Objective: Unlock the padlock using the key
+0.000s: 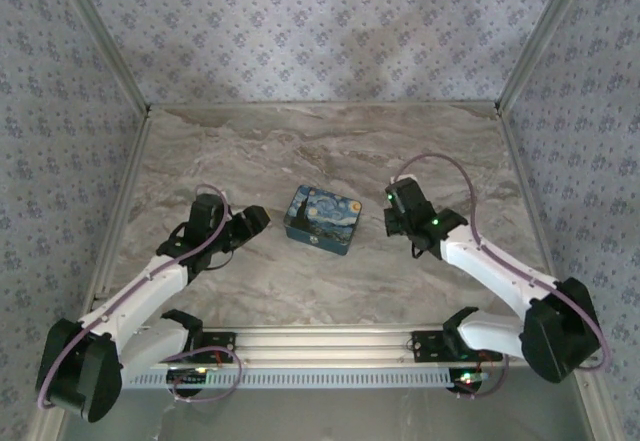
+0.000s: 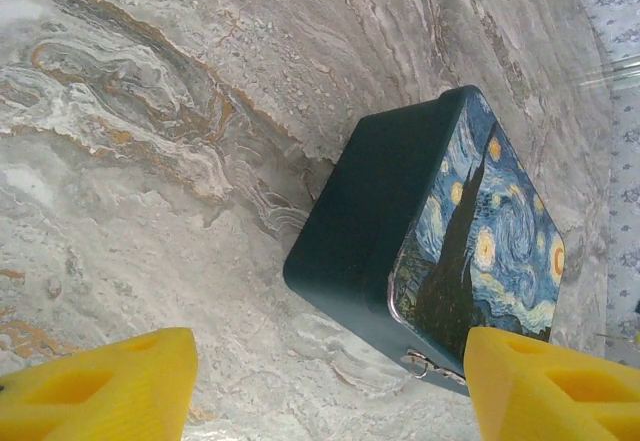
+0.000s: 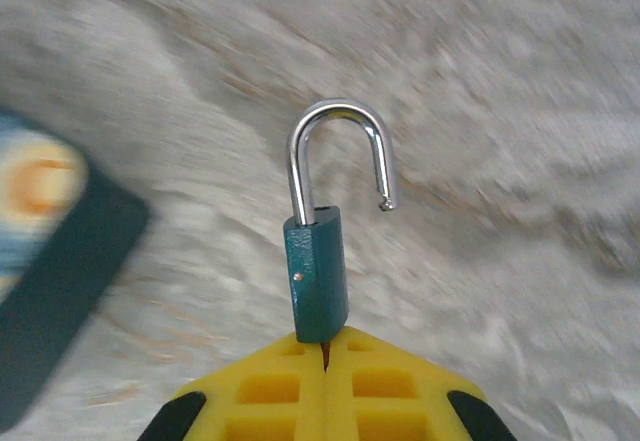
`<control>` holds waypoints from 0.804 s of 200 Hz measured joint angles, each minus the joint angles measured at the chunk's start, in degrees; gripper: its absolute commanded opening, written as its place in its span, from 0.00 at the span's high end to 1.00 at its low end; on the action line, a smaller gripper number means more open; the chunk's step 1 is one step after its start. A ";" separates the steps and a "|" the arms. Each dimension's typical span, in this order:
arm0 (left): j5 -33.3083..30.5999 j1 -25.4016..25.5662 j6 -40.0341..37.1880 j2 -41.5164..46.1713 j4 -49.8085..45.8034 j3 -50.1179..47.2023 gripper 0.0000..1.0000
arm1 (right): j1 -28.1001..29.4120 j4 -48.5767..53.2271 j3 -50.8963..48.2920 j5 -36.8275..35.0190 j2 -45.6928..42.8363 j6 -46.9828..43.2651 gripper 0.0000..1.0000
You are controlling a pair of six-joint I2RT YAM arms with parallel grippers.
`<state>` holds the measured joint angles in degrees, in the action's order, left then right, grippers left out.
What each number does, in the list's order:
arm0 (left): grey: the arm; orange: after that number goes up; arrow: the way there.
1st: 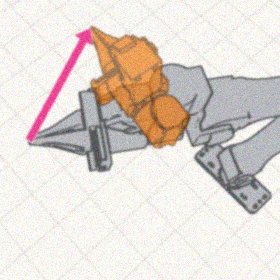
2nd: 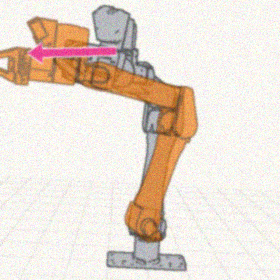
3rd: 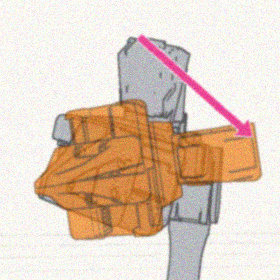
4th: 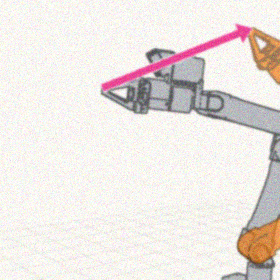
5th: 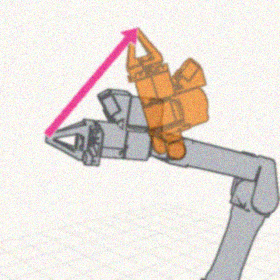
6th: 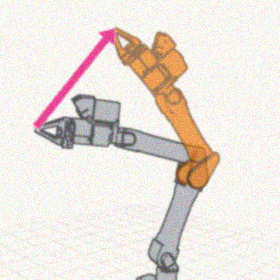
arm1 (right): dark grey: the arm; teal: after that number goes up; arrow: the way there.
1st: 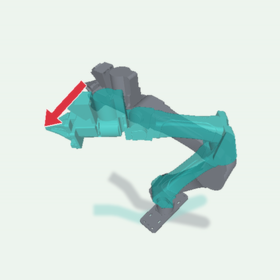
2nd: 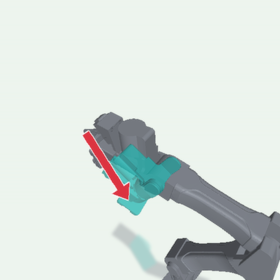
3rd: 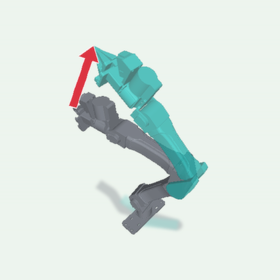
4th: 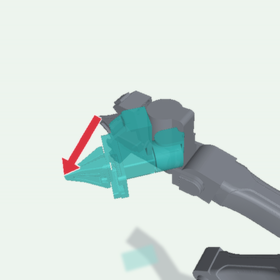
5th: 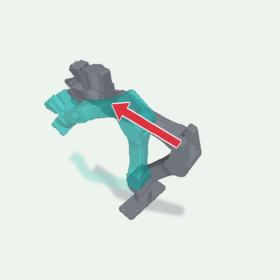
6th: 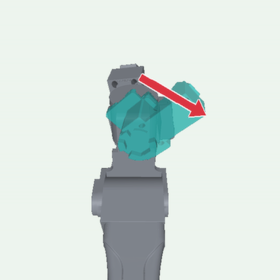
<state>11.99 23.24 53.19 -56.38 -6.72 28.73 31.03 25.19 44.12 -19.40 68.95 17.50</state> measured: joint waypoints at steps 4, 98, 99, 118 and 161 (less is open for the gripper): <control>-0.02 0.00 0.00 0.00 0.02 0.00 0.29 | -0.68 0.52 0.00 -0.17 0.55 0.55 1.00; 0.44 0.00 0.46 -0.79 0.09 0.00 0.29 | -4.81 4.90 3.02 0.76 16.26 7.39 1.00; 0.42 0.00 0.46 -0.79 0.09 0.00 0.29 | -4.81 4.87 3.04 0.76 16.33 7.39 1.00; 0.44 0.00 0.48 -0.79 0.09 0.00 0.29 | -4.74 4.81 4.09 1.31 17.99 7.61 0.97; 0.42 0.00 0.92 -1.51 0.26 0.02 0.28 | -4.09 5.11 7.56 2.34 19.06 8.61 0.74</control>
<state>12.40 23.24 54.11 -57.89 -6.46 28.75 26.94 30.30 51.68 -17.06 88.01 26.11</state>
